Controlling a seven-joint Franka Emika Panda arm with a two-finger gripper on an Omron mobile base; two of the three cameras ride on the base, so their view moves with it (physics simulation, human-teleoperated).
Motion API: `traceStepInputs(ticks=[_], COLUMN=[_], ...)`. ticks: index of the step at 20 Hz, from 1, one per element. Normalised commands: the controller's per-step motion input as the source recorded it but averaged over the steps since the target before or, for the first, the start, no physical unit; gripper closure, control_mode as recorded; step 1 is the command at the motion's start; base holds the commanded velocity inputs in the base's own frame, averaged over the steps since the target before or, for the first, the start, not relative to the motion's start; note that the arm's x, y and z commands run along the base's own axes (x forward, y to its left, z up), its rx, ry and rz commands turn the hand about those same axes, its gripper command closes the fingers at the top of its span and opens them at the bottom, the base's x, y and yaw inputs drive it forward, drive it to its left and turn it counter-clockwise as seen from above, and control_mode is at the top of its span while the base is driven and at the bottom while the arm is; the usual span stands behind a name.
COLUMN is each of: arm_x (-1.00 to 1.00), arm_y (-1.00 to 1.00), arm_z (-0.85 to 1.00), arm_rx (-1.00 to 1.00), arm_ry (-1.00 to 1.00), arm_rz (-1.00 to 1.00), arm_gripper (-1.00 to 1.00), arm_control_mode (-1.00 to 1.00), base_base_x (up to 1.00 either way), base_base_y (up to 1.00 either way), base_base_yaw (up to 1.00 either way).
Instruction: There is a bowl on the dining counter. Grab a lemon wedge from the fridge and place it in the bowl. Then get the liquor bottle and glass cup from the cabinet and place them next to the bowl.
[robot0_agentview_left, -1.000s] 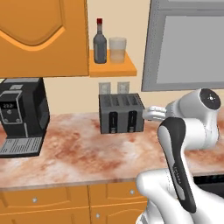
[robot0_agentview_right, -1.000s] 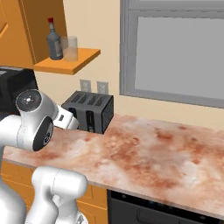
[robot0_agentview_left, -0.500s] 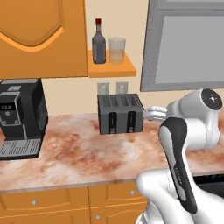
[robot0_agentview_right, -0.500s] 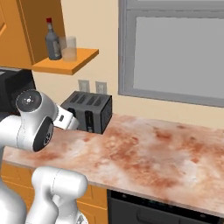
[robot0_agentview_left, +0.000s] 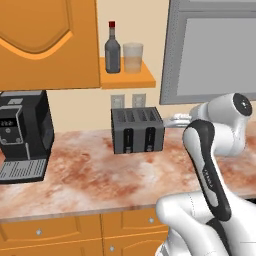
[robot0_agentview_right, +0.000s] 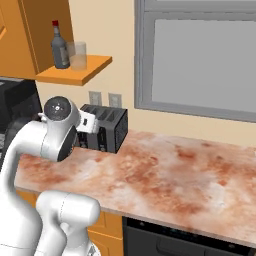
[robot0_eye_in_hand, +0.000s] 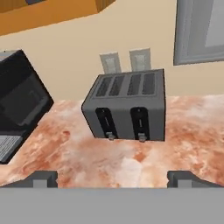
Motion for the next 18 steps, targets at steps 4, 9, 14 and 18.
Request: traceStepInputs(ticks=[4,9,14,18], arm_x=[0.03,0.0,-0.01,-0.21], arm_y=[-0.17,0.0,0.15,0.16], arm_z=[0.5,0.7,0.79,0.75], arm_rx=[-0.18,-0.25,-0.28,-0.33], arm_ry=[-0.31,-0.21,-0.1,-0.09], arm_rz=[0.39,0.29,0.17,0.15], arm_gripper=[-1.0,-1.0,-1.0,-1.0], arm_control_mode=[-1.0,-1.0,-1.0,-1.0], base_base_x=[0.0,0.0,0.0,0.0], base_base_y=[0.0,0.0,0.0,0.0], base_base_yaw=[0.0,0.0,0.0,0.0])
